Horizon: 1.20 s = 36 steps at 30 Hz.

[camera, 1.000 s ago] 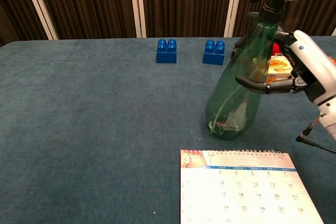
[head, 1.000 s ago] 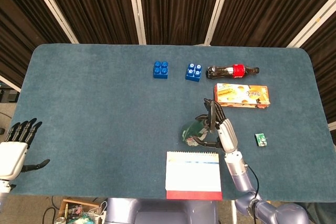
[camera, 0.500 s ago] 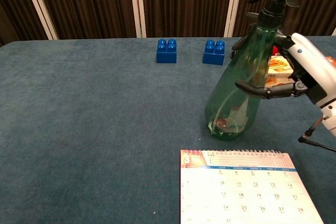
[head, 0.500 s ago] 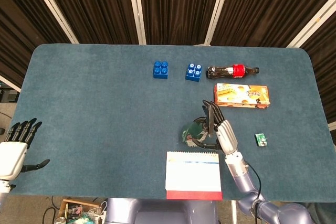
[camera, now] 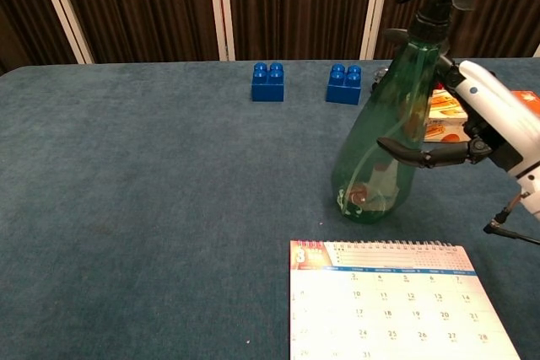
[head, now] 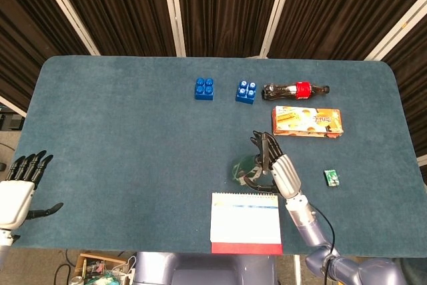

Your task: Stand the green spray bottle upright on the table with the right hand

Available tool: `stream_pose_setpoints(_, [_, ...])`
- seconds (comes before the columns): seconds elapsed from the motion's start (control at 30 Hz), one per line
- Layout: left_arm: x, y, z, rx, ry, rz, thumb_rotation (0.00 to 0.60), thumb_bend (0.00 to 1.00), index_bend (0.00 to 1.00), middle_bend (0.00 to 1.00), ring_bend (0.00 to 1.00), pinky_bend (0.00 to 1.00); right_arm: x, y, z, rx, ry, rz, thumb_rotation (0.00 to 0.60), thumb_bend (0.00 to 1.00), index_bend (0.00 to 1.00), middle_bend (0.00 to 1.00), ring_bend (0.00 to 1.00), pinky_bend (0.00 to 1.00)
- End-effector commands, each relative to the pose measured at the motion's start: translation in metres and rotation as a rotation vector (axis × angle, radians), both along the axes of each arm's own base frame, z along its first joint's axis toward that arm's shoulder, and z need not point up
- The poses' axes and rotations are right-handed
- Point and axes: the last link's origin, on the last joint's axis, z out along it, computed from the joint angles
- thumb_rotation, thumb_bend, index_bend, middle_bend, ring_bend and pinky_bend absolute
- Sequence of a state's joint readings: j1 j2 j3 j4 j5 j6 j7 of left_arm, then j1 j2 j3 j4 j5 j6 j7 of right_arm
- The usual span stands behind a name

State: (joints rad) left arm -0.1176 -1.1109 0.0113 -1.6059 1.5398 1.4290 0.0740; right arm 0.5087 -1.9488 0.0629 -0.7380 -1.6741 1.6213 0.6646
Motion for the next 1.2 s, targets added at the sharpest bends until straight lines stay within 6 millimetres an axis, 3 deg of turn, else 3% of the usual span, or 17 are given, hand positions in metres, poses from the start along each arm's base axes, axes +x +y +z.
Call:
stream_pose_setpoints(0.03, [0.000,0.000,0.000,-0.001,0.000,0.001,0.600,0.06,0.00,0.00,0.00,0.03,-0.002,0.001,0.002,0.000,0.004,-0.007,0.600,0.12,0.00,0.00,0.00,0.00])
stream_pose_setpoints(0.67, [0.001,0.000,-0.001,-0.005,-0.002,-0.005,0.600,0.06,0.00,0.00,0.00,0.03,-0.013,-0.003,0.009,0.048,0.100,-0.078,0.600,0.00,0.00,0.00,0.00,0.00])
stream_pose_setpoints(1.2, [0.001,0.000,-0.001,-0.007,-0.003,-0.008,0.600,0.06,0.00,0.00,0.00,0.03,-0.024,-0.005,0.011,0.102,0.251,-0.142,0.600,0.00,0.00,0.00,0.00,0.00])
